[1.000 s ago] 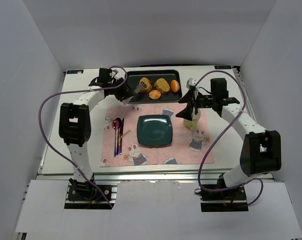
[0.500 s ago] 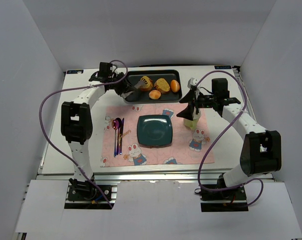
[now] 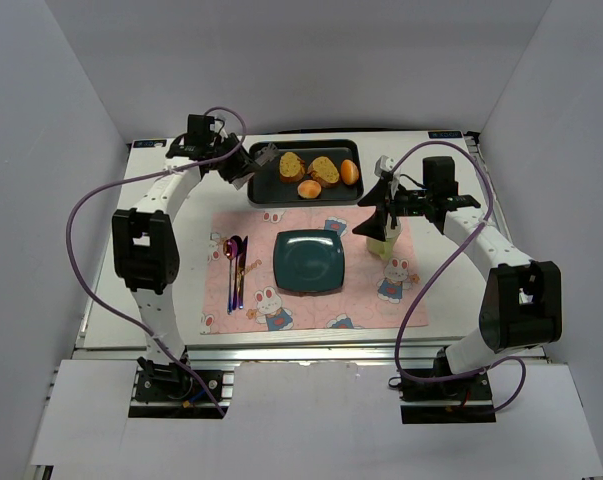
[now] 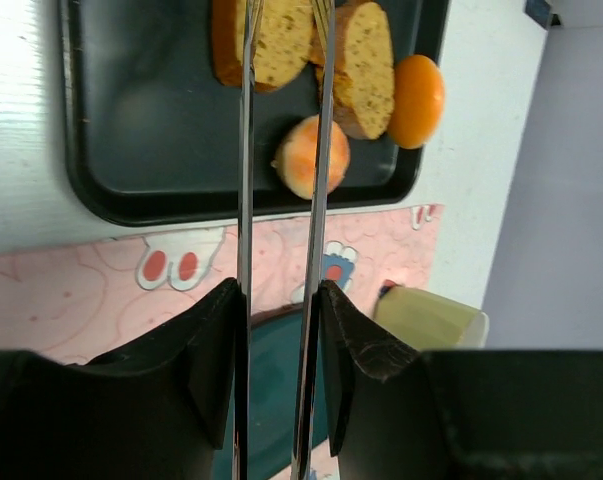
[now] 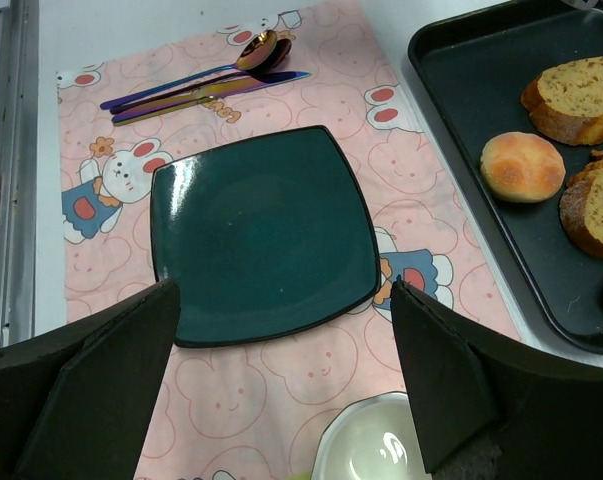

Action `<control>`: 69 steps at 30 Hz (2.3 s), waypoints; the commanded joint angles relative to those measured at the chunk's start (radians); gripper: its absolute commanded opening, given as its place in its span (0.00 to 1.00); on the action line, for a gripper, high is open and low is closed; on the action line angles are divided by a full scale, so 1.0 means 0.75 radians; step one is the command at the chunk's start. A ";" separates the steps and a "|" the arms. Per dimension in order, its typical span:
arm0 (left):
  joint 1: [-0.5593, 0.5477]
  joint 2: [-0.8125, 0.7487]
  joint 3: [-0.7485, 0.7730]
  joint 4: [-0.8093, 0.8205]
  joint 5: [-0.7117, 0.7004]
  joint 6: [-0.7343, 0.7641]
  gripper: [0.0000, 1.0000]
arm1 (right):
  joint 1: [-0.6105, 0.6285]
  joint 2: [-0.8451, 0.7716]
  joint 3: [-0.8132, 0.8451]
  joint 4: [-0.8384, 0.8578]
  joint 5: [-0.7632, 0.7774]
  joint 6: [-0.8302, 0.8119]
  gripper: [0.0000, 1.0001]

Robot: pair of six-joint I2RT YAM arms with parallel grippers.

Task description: Place the bread

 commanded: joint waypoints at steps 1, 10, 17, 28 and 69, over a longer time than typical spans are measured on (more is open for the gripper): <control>0.003 0.022 0.073 -0.032 -0.042 0.072 0.46 | -0.005 -0.025 -0.001 0.033 -0.036 0.006 0.89; 0.003 0.120 0.134 -0.034 0.033 0.088 0.47 | -0.007 -0.021 -0.005 0.033 -0.034 0.004 0.89; -0.005 0.136 0.112 -0.046 0.046 0.115 0.47 | -0.007 -0.010 0.007 0.031 -0.040 0.004 0.89; -0.015 0.153 0.089 -0.013 0.089 0.110 0.49 | -0.007 0.002 0.022 0.027 -0.038 0.006 0.89; -0.058 0.079 0.222 -0.154 -0.052 0.227 0.00 | -0.011 -0.047 0.003 0.015 -0.047 0.004 0.89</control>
